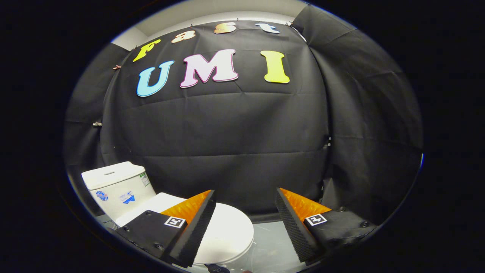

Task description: Open the toilet lid.

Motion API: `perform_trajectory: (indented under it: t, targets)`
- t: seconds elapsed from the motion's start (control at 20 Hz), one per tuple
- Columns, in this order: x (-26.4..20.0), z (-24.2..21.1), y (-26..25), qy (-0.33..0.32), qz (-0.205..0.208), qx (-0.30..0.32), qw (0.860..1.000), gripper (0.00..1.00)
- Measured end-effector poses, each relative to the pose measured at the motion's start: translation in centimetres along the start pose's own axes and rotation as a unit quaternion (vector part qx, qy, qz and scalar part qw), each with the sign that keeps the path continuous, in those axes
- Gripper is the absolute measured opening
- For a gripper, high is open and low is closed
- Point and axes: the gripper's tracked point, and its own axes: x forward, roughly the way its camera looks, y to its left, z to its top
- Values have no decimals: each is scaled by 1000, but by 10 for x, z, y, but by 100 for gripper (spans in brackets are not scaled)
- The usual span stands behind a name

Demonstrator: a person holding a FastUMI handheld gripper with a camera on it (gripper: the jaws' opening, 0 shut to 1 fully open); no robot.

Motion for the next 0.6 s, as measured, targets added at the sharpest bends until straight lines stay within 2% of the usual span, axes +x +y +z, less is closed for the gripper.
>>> perform_trajectory:
  t: [0.6]
  targets:
    - [0, -2, 2, 3, 4, -2, 1000, 99]
